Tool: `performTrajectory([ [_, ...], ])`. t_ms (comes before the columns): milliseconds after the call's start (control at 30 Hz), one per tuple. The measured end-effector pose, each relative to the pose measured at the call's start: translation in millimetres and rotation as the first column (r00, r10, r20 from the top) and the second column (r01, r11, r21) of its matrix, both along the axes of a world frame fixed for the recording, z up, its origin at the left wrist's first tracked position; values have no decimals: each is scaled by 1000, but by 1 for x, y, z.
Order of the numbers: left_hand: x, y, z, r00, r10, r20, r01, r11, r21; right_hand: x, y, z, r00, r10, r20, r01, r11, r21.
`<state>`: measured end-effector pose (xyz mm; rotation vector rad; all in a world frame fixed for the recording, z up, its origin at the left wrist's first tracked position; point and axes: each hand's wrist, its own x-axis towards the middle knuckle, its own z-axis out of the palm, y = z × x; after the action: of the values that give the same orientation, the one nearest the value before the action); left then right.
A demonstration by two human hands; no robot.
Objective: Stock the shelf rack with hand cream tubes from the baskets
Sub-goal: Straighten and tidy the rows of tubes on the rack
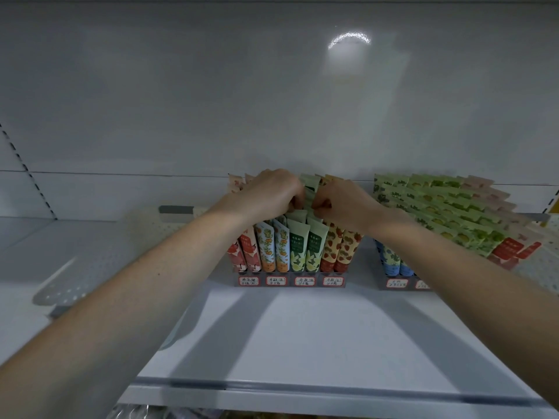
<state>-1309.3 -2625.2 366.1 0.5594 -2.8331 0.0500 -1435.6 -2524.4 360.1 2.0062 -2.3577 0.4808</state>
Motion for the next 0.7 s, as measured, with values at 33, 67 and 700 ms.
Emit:
performTrajectory([
  [33, 0, 0, 0, 1000, -1, -3, 1, 1000, 1, 0, -1, 0, 1000, -2, -2, 2, 1000, -1],
  [67, 0, 0, -1, 1000, -2, -6, 2, 1000, 0, 0, -1, -1, 1000, -3, -4, 3, 1000, -3],
  [700, -2, -3, -3, 1000, 6, -15, -6, 1000, -7, -2, -2, -1, 1000, -11, 18, 11, 1000, -16],
])
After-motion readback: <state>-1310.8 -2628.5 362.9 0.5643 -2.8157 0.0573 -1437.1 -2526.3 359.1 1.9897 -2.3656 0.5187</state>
